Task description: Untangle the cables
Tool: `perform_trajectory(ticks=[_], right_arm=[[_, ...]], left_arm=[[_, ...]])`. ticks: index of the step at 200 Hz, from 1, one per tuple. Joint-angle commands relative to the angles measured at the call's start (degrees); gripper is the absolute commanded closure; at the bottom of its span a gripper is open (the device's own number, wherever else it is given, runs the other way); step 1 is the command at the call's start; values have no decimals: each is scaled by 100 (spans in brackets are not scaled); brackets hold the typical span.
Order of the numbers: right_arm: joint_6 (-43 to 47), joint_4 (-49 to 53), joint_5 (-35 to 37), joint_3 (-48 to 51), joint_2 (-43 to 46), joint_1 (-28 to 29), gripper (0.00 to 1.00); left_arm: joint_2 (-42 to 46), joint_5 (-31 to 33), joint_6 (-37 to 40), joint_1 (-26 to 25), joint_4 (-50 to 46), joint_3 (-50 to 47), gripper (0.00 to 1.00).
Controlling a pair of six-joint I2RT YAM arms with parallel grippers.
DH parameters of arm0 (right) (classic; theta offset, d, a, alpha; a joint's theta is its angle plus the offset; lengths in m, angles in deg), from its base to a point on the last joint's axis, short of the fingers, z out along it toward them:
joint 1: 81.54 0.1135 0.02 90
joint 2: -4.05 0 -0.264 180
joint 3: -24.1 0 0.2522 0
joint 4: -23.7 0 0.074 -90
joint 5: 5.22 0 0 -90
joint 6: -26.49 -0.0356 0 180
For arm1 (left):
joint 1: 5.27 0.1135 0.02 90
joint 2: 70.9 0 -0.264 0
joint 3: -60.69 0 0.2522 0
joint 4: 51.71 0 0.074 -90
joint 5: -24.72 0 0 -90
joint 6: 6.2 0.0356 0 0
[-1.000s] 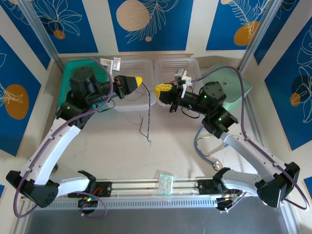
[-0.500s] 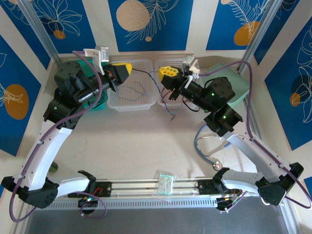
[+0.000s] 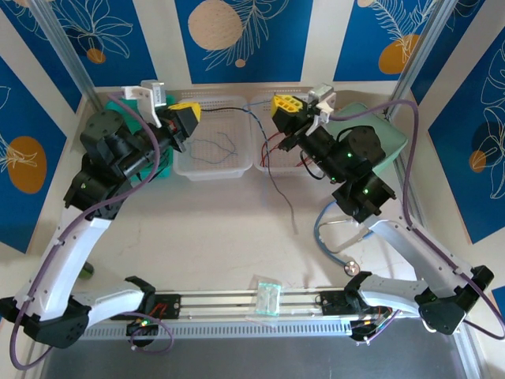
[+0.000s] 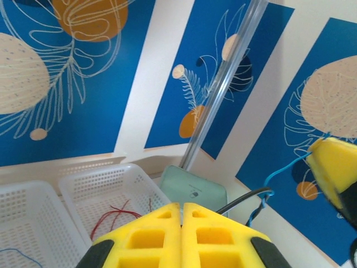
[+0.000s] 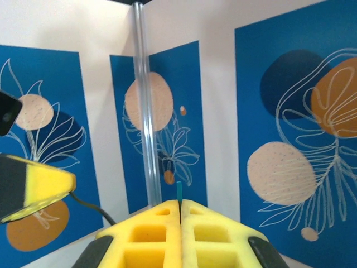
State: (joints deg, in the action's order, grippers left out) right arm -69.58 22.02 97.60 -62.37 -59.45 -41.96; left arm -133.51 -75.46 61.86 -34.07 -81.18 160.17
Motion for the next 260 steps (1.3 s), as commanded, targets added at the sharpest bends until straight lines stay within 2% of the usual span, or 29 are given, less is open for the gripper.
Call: perform_trajectory(ticks=[1,36,80,104,149,184,205,260], right_arm=[[202,-453,566,40,349,-105,100],[168,-264,412,24,435,-283,100],[240,-190,601,82,506,-413,100],[171,-143,953,128,543,-514,100],[-478,115,1356,303,779,-1080,100],[-580,289,1393,398,960,-1332,100],[-611,411,1699,406,1034,-1436,100],[-869,713,1942,541,1313,-1837,100]], left_arm=[[224,521,180,-30,257,-117,100],[310,665,162,-30,339,-265,100],[398,872,263,-30,200,-342,100],[457,1067,400,-21,50,-319,100],[891,2638,304,-21,-39,-658,100],[1098,3001,295,-21,-19,-872,100],[1201,3389,269,-21,-32,-959,100],[1945,4309,70,-13,979,-1834,100]])
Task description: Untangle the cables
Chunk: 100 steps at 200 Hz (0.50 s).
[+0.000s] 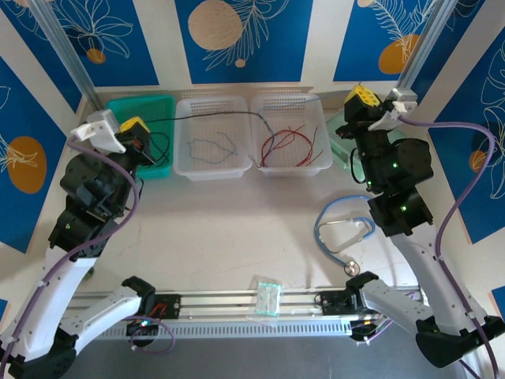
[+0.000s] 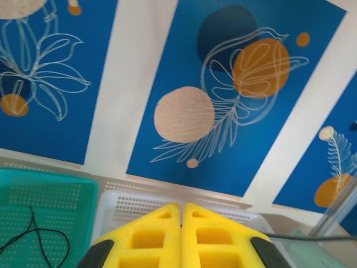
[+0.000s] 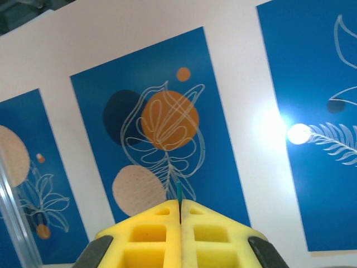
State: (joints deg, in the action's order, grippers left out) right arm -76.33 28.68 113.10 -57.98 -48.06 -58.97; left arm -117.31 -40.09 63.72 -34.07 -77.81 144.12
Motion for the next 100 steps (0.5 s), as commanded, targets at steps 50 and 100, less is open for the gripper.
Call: perform_trajectory(ticks=[50,100], right_arm=[[-214,168,628,262,381,-409,100],[-381,409,973,354,513,-672,100]], left_arm=[[775,1469,-181,-18,1015,-684,100],[1105,2030,-240,-18,1448,-1109,100]])
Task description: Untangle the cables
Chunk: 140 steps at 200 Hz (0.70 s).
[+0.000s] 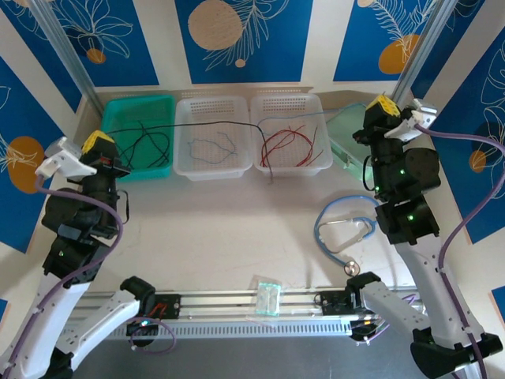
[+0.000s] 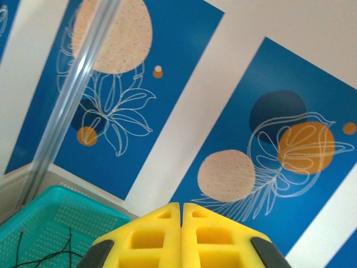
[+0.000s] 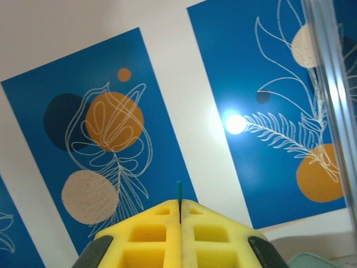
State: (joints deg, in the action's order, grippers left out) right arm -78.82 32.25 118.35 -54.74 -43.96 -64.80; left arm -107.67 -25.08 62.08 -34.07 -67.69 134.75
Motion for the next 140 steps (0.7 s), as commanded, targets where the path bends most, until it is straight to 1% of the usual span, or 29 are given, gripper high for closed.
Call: perform_trajectory(ticks=[1,50,67,95,126,140], right_arm=[[-131,58,458,30,105,-94,100],[-119,120,848,107,210,-233,100],[-192,187,681,136,248,-356,100],[-326,343,375,118,262,-456,100],[-334,394,212,101,285,-500,100],[-378,444,98,69,276,-520,100]], left_arm=[[147,535,-82,-19,439,-178,100],[271,833,-163,-19,567,-333,100],[268,784,-153,-16,611,-352,100],[71,414,-154,-21,548,-202,100],[-427,-257,-52,-20,208,394,100],[-664,-451,47,-21,128,646,100]])
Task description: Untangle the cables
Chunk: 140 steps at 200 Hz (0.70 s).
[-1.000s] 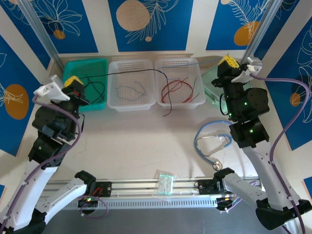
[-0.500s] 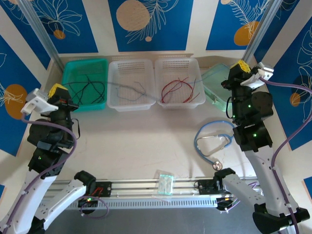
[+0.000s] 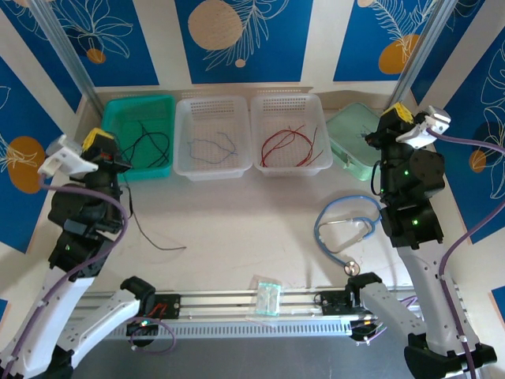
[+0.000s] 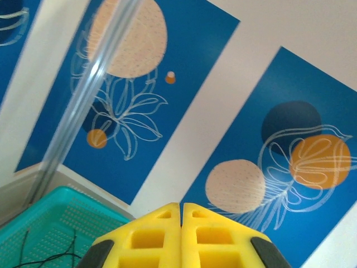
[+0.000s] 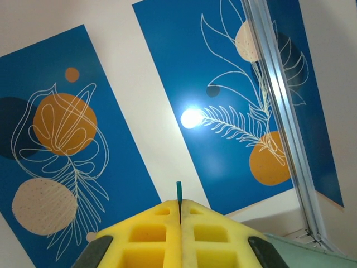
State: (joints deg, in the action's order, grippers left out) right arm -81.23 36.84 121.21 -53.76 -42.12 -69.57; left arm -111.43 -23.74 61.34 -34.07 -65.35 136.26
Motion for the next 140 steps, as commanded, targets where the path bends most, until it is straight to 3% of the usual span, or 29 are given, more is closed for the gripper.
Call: perform_trajectory(ticks=[1,85,140], right_arm=[[-141,-12,-193,-36,96,-40,100],[-533,289,-539,-103,85,-32,100],[-459,591,-751,-469,-74,5,100]], left_arm=[[-302,-589,129,-21,-103,511,100],[-1967,-992,1772,56,250,1986,100],[-3188,-1238,2138,392,365,3363,100]])
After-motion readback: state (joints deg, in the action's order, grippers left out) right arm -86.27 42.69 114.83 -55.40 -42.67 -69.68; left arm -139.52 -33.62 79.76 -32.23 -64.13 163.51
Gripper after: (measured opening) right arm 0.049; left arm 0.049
